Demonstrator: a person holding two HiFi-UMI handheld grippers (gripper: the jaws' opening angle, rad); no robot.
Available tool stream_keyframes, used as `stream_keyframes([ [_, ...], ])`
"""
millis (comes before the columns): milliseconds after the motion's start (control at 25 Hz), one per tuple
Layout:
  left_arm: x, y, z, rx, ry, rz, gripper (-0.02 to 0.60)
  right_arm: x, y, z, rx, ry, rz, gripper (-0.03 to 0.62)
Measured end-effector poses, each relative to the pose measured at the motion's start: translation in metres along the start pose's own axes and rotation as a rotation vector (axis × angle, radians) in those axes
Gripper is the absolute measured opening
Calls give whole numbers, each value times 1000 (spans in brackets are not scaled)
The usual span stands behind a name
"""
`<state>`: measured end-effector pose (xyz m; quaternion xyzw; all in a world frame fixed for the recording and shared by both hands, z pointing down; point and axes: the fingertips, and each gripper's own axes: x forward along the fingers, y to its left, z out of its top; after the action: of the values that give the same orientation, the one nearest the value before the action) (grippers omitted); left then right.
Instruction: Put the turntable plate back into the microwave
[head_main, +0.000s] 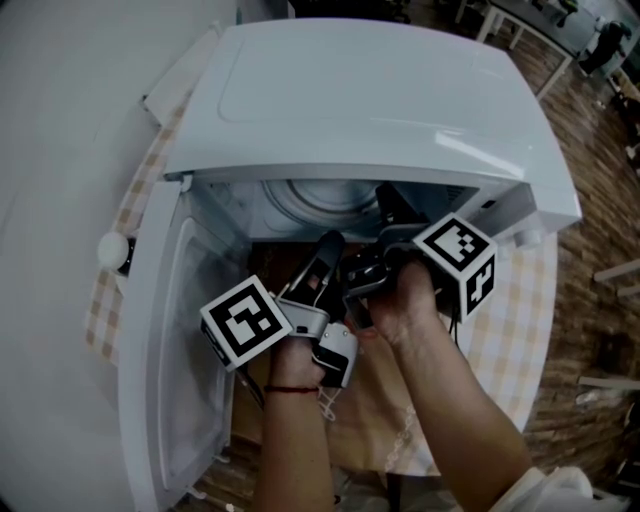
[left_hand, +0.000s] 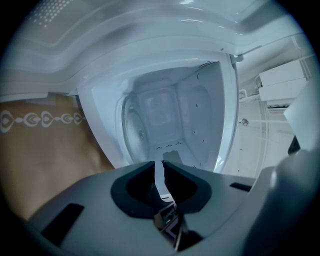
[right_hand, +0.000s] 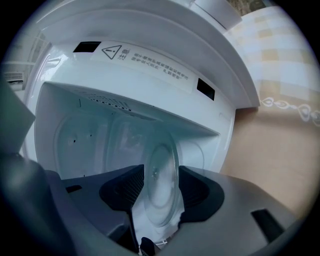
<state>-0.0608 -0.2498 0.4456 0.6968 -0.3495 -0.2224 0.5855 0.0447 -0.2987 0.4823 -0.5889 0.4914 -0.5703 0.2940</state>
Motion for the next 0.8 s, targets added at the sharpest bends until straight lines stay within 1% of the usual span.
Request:
stream_keyframes([
  [200, 0, -1, -1, -2, 1, -2, 57, 1, -1, 1, 15, 26, -31, 232],
  [400, -1, -1, 1, 0, -6, 0, 57, -6, 4, -6, 45, 46, -16, 231],
  [560, -1, -1, 1, -6, -4, 2, 57, -11, 3, -2, 59, 21, -20, 231],
  [640, -2, -1, 2, -8, -7, 2, 57, -13, 7, 1, 40, 9, -3, 227],
  [680, -2, -1, 2, -6, -8, 2, 57, -15, 12, 1, 26, 12, 21, 184],
  [720, -1, -2, 2, -7, -9, 1, 57, -16, 19, 0, 14, 19, 48, 173],
  [800, 0, -4, 1, -16, -12, -8, 57, -19, 27, -5, 2, 46, 74, 173],
])
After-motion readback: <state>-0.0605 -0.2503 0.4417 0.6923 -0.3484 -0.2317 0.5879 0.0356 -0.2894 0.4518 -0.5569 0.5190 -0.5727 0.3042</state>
